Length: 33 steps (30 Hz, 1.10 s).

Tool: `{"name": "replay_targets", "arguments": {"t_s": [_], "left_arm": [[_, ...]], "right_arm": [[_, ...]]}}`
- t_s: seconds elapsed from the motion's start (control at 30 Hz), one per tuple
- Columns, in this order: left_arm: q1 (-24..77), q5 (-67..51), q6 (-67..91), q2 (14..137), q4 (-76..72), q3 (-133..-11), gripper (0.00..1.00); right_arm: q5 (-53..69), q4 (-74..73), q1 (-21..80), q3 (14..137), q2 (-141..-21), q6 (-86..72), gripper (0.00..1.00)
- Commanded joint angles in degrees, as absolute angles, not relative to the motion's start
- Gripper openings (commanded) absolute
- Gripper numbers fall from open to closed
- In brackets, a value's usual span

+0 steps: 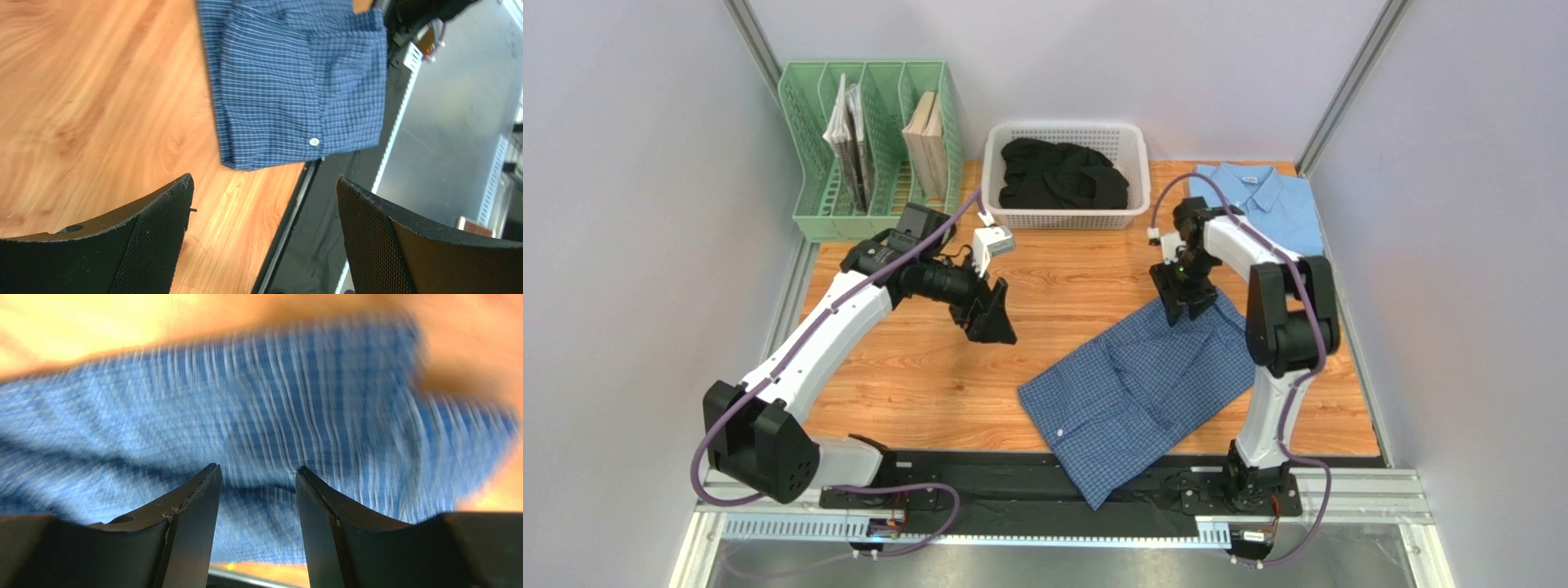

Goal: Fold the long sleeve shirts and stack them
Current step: Fold the shirt

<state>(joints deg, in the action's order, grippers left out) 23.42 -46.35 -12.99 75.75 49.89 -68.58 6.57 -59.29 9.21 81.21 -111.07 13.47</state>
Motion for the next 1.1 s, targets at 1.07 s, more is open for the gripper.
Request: {"name": "replay_targets", "arguments": {"t_s": [1.07], "left_arm": [[15.0,-49.5,2.3,81.5,33.7,-56.5,0.80]], "right_arm": [[38.6,-62.9,11.5,82.0,-96.6,8.8,0.72]]}}
